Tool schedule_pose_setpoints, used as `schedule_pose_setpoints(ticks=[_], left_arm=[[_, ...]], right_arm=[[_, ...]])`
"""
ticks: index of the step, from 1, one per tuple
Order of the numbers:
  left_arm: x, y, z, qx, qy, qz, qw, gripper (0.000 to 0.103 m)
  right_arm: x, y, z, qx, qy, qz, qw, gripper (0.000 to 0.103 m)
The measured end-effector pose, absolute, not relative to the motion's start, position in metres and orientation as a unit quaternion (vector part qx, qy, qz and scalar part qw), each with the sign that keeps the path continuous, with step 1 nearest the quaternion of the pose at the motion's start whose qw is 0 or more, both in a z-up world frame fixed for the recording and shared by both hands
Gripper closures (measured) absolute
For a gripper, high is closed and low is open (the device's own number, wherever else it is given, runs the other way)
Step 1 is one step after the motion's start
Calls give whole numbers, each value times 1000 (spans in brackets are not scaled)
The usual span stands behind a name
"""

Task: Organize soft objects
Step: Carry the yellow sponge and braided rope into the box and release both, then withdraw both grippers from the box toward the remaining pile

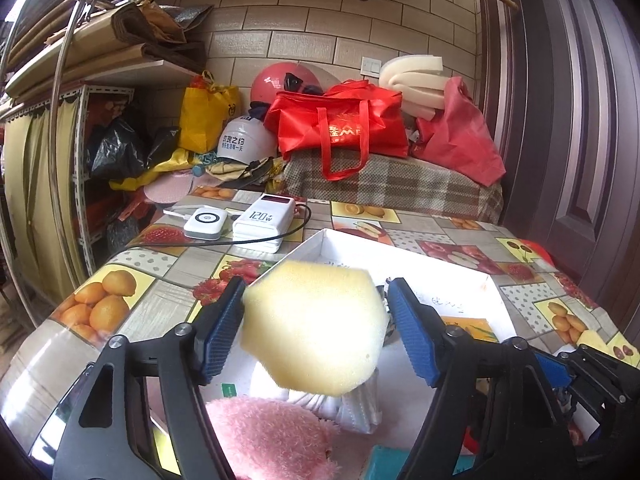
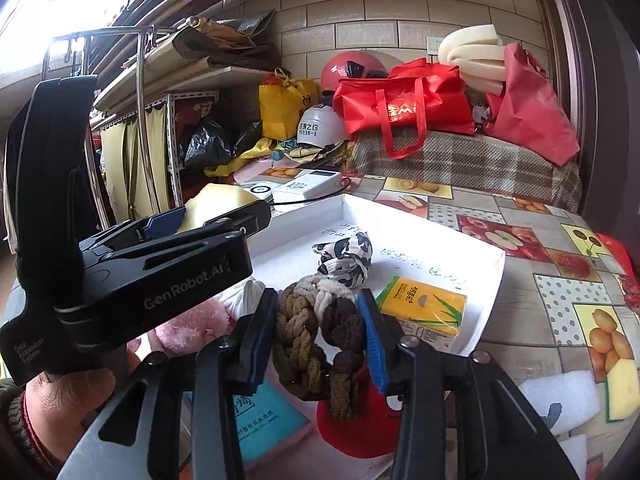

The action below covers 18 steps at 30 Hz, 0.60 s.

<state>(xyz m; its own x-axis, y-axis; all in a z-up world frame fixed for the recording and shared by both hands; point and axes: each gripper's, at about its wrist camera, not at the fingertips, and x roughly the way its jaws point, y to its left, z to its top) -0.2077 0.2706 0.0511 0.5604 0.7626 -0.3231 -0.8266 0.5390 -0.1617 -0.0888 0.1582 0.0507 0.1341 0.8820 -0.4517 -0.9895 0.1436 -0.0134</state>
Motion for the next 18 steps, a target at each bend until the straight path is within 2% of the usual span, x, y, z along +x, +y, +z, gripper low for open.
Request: schedule_pose_setpoints(ticks=[1,2,3,6,18], left_arm=[[-211,271,51,-152,102,460,869,7],[-213,271,51,-154,98,463,867,0],[-215,271,51,-156,95,466,866,0],[-216,272,51,-158,92,469,864,0],[-221,273,52,-167,80,465,866,0]], right_arm=[[-90,157,50,-158,169,632,740,16],[-91,156,51,-158,165,628,744,9],[-92,155,52,-157,159,627,747,6],[-95,151,53,-157,144,625,751,0],[-94,146,55,-146,131,618,761,0]])
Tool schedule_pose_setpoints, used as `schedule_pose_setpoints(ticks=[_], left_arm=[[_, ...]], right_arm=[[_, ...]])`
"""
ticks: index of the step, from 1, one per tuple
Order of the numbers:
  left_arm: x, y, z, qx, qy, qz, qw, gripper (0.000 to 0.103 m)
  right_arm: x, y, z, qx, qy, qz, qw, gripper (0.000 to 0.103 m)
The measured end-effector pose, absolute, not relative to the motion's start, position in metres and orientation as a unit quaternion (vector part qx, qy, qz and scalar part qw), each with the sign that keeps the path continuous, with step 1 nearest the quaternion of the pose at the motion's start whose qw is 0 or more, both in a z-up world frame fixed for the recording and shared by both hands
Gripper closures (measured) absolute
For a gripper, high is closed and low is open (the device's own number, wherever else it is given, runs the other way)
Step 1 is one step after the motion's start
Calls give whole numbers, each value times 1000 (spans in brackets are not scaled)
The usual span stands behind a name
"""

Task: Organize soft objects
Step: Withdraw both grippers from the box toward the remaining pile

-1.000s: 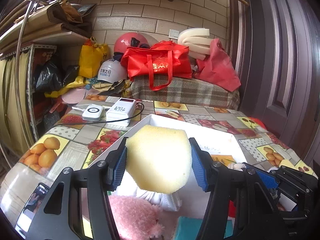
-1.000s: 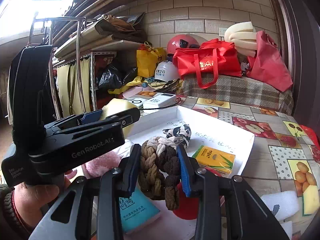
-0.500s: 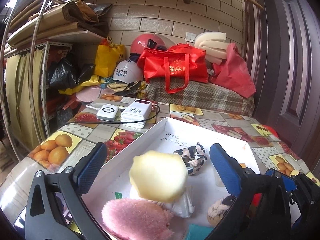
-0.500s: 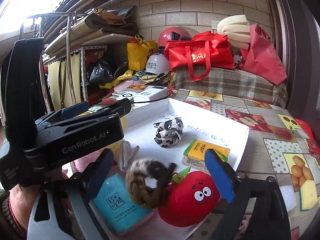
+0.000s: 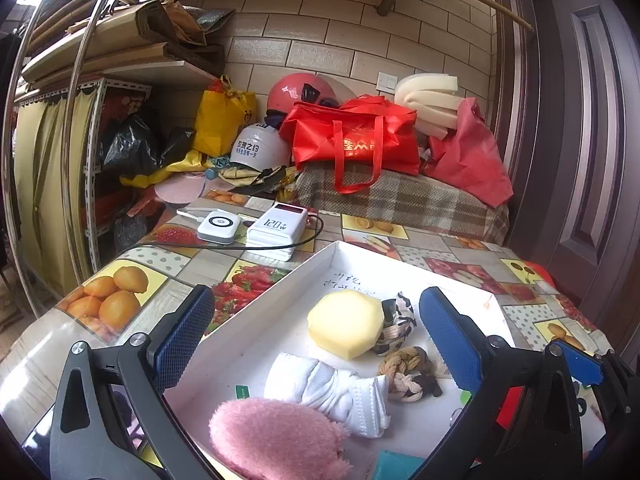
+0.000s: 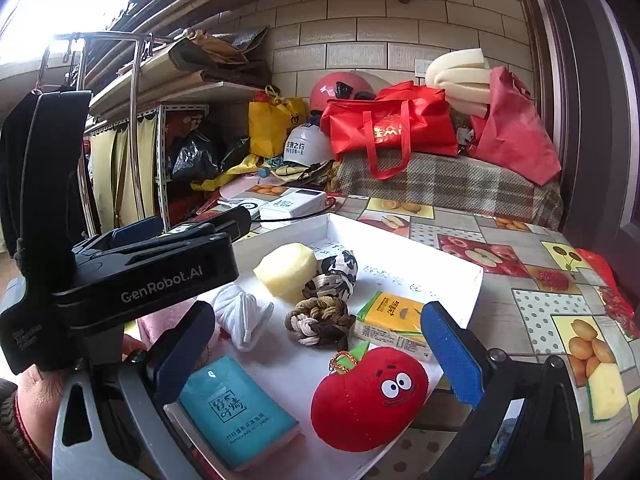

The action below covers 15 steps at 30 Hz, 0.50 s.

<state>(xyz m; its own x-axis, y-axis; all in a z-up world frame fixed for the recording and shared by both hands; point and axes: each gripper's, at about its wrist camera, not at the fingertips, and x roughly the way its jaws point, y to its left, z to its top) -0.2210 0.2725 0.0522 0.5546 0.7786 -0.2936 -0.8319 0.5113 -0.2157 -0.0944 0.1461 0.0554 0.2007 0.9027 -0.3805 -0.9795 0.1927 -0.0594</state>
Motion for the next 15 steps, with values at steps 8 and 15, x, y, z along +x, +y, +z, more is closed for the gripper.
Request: schedule_pose_setpoints(ticks=[8,15], left_arm=[[-233,275,50,-192,65,470,859,0],[-239,273,47,-212,64,465,857,0]], right_arm=[[-97,139,57,-141,119,621,762,0],[-108,123,56,-156,110,632,751,0]])
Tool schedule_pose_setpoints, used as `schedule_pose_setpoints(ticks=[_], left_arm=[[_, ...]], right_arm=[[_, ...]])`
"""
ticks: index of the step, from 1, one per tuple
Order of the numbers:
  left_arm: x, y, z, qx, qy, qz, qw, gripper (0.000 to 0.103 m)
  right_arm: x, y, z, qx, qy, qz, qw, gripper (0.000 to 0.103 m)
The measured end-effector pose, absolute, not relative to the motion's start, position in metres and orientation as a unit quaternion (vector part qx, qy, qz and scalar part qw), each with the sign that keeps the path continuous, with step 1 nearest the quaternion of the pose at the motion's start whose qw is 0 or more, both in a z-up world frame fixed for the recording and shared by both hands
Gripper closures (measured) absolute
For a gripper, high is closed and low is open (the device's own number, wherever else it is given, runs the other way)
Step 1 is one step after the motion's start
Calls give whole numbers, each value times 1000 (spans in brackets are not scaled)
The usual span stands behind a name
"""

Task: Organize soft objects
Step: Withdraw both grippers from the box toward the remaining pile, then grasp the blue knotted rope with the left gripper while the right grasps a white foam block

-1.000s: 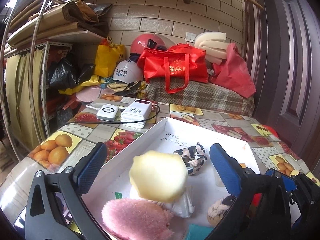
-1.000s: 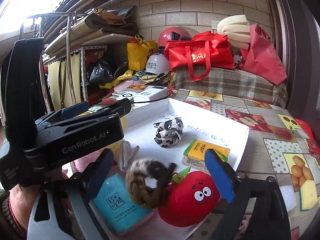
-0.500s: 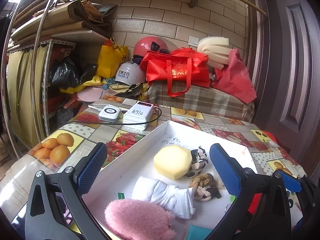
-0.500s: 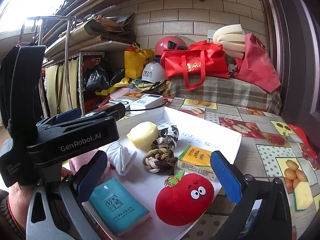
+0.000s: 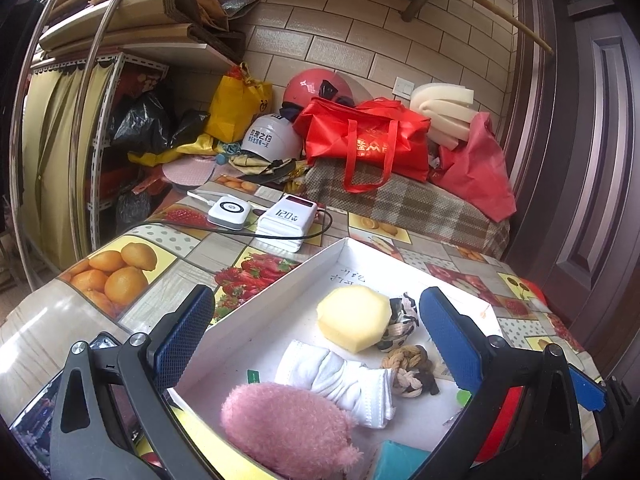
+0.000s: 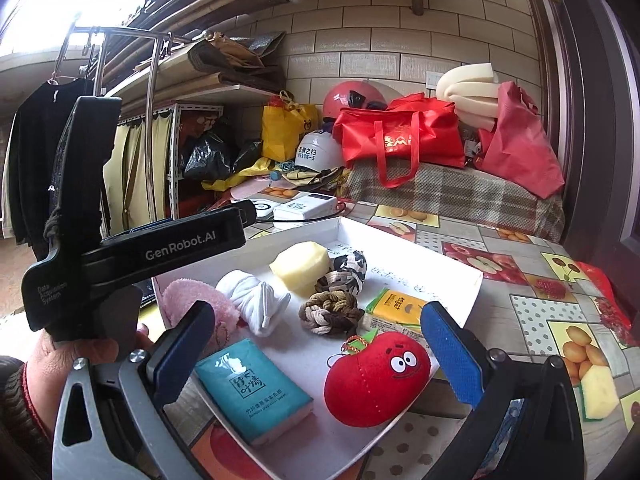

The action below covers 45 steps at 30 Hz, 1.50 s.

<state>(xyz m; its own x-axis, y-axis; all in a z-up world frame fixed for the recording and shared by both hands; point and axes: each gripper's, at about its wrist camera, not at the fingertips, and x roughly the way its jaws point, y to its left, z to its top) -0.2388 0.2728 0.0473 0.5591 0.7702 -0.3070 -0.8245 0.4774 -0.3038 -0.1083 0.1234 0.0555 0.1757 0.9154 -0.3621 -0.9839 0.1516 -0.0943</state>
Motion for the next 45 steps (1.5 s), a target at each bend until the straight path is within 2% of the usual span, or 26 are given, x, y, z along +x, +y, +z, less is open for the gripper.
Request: schedule_pose_setpoints(ticks=[11,14,18,25,27,29,32,36,39,43,45], left_arm=[[-208,209,55,-115,104,399,904,0],[-187,179,56,-86,126,328,932,0],[-158,144,55,-61,163,236,956,0],[-112,114,50,-42,226,176,957,0],[-101,113,46,-44,246,173,952,0],[-93,112,43,-45,261,173,949,0],[-84,111,40,-44,276,167,945,0],[-57,106,31,-20,317,173,932,1],[-33,110,21,-7,353,197,914,11],[-16,115,7,1,400,213,891,50],[-15,111,3,14,409,217,887,57]], right_arm=[[-78,51,55,-176,122,607,766,0],[-35,22,54,-177,172,556,794,0],[24,7,42,-177,276,499,802,0],[23,35,16,-238,333,515,753,1],[24,42,10,-249,341,508,751,17],[29,39,10,-239,346,513,749,53],[40,24,14,-216,348,511,756,53],[76,-5,18,-133,379,489,774,53],[83,-12,17,-102,392,490,772,53],[80,-10,18,-108,389,495,769,53],[81,-10,17,-104,392,497,767,53]])
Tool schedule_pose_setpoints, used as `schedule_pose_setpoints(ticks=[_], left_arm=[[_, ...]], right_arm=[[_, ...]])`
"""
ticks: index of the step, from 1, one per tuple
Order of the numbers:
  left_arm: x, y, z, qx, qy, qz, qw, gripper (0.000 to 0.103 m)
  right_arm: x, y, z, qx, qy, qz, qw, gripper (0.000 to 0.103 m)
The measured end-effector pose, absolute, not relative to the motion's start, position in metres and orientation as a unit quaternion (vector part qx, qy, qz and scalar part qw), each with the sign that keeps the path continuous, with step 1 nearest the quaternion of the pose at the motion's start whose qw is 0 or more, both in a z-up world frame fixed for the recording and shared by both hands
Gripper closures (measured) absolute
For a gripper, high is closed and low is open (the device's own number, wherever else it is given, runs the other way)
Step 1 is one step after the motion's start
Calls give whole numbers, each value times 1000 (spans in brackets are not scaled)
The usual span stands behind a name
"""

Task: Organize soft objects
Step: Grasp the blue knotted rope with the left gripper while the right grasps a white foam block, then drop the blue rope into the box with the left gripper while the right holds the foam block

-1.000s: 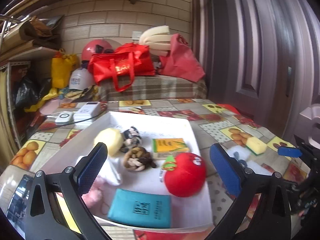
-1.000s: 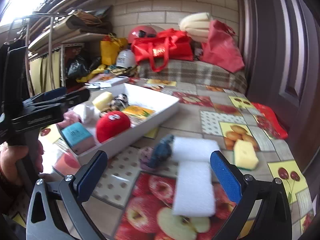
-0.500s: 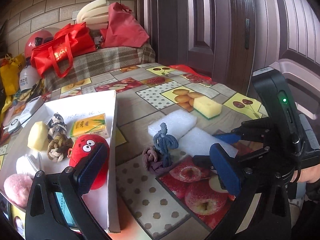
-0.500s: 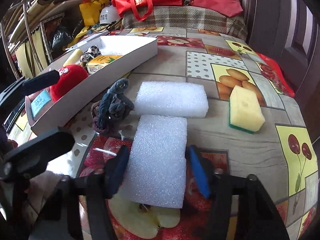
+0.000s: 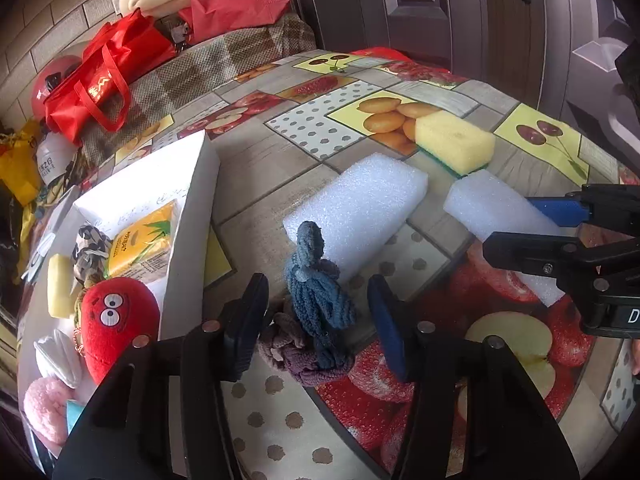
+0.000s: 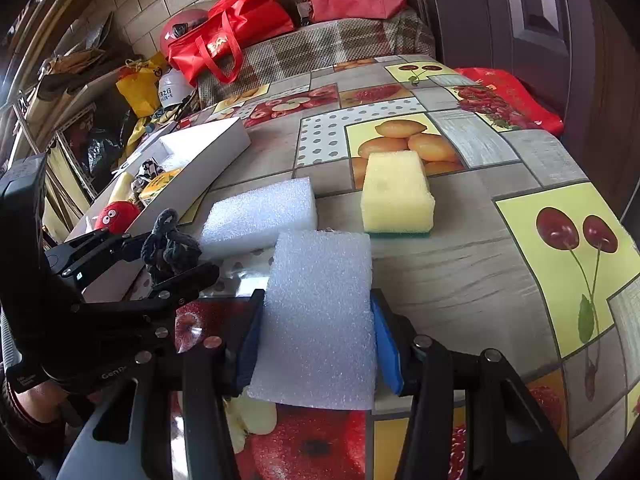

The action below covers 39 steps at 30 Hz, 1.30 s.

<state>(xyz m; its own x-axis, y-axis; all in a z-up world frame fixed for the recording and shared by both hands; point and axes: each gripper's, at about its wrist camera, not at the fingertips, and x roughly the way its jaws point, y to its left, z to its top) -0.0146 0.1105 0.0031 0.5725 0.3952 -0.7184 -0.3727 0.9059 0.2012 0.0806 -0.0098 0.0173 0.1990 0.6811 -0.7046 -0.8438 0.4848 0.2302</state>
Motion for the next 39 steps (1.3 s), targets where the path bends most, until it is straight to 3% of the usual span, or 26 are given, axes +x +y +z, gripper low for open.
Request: schedule_pose_setpoints(ticks=[1,4,18,39], left_arm=[[-15,108,3,17,409,213,887,73],[-20,105,5,20,399,200,894,78],[-119,109,60,-46,165,165,971,78],[-167,132,59,-67,141,220,963,78]], right_arm=[[81,-10,17,-102,393,498,767,53],[82,-10,18,-102,390,498,767,53],[46,-38,60,-63,227,503,832,53],[5,-19,66,-79,163,540,822,53]])
